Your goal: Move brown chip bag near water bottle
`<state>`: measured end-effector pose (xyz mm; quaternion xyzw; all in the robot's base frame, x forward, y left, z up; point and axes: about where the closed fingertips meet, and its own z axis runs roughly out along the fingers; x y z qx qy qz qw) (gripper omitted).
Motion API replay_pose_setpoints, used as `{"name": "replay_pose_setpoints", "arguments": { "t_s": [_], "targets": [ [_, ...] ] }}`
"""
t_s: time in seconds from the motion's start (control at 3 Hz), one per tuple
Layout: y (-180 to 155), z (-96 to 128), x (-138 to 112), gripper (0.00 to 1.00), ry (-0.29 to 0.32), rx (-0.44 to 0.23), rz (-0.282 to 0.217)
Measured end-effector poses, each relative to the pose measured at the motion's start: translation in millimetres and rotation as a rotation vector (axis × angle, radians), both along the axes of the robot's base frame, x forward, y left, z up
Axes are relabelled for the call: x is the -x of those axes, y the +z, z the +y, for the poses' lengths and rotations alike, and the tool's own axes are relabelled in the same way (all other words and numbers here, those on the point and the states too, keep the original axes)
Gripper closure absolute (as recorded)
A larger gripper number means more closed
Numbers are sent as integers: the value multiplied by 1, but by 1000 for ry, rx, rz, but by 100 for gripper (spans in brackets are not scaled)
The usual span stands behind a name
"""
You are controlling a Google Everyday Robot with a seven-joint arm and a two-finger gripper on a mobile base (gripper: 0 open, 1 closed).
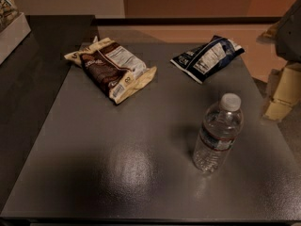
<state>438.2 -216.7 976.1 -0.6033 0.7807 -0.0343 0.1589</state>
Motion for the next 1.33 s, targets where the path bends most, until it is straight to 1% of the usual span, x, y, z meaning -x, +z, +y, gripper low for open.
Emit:
{"name": "replay_pose_setpoints", "arguments": {
  "t_s": [0.33,0.67,1.0,1.33],
  "targets": [
    [1,2,-5,0,4,-5,-13],
    [1,9,-25,0,18,-26,-32],
    [-1,25,-52,0,45,-60,-47],
    [-4,50,-75,0,80,-95,-54]
  ]
}}
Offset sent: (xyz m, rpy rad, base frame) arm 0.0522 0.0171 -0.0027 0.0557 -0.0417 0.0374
